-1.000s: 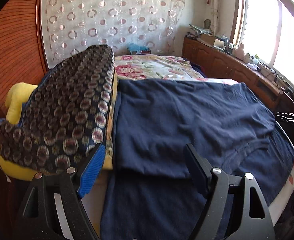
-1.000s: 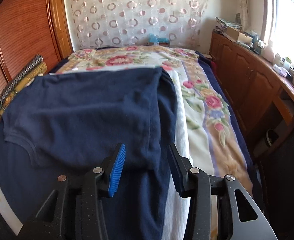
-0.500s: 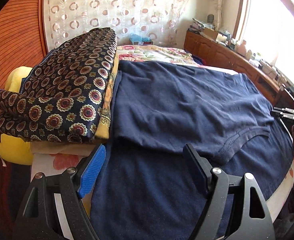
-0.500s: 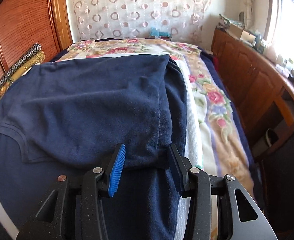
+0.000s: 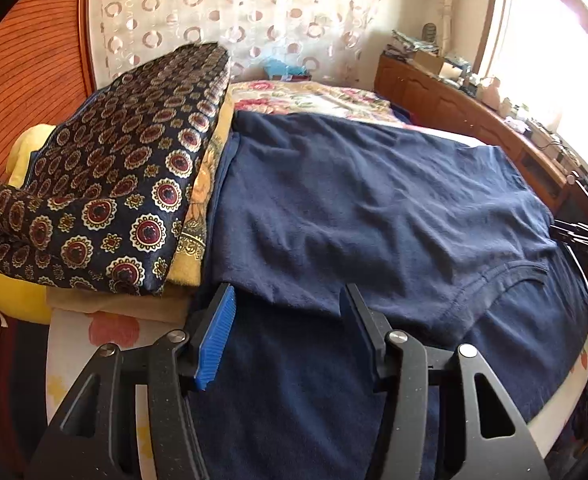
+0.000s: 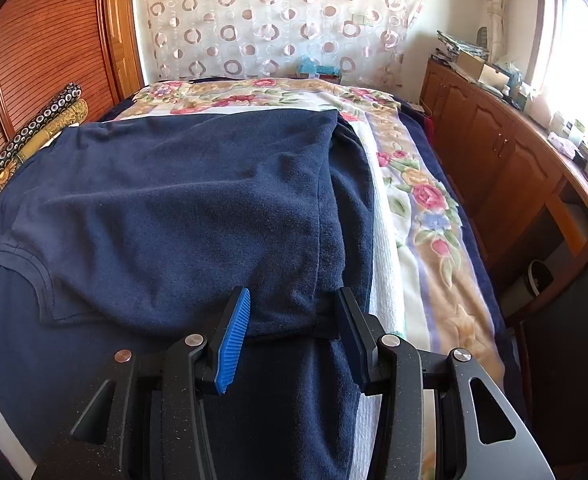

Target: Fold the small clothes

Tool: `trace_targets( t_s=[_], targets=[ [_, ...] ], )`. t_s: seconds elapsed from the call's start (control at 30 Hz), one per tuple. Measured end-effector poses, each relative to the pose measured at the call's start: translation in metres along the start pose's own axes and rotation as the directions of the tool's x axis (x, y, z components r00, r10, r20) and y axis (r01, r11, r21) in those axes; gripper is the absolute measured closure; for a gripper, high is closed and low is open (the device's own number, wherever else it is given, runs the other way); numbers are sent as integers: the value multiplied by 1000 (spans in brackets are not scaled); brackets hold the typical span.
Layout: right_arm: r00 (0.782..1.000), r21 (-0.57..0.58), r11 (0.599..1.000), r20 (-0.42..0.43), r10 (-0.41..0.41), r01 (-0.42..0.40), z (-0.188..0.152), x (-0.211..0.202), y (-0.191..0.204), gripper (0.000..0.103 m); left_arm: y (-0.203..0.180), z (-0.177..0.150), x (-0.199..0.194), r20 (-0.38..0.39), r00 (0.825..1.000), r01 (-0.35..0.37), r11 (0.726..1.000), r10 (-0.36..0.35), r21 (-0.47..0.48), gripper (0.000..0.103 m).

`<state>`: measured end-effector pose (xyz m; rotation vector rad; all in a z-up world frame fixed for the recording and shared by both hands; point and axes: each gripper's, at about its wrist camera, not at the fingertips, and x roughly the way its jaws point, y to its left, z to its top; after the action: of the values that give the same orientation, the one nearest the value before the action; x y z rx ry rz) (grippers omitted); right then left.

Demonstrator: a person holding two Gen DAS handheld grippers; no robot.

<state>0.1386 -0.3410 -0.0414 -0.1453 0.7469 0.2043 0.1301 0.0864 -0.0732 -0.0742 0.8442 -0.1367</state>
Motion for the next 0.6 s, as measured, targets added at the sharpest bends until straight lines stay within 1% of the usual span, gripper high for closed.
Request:
trace_targets(
  t_s=[0.1,0.23,0.3,0.33,0.37,0.4,0.47,0.6],
  targets=[
    [1000,0,1000,0,1,-1,-1,0,-1,57,5,1,9,-27,1000,2,999,-3,-35,48],
    [1000,-1,1000,0,0,0,-1,-1,0,57,5,3,12,-15,1000,3,999,-4,-43,48],
    [1000,0,1000,0,1,-1,-1,-1,0,57,3,4,10,6,1000,15,999,-15,-46,48],
    [1000,0,1000,0,1,-1,-1,-1,0,57,2,4,9,25,999,20,999,-19,-43,49],
    [1000,0,1000,0,0,0,-1,-1,0,57,0,6,7,35,999,22,999,-21,-38,59],
    [1000,-1,1000,0,-1,1,-1,-1,0,57,-1,7,6,48,999,21,999,-20,-31,63],
    [1000,-2,1000,1,-2,2,-1,-1,0,57,-1,10,6,50,999,13,999,-11,-31,65],
    [1000,-2,1000,1,0,0,-1,-1,-2,57,0,14,13,29,1000,-6,999,7,-34,66]
  ],
)
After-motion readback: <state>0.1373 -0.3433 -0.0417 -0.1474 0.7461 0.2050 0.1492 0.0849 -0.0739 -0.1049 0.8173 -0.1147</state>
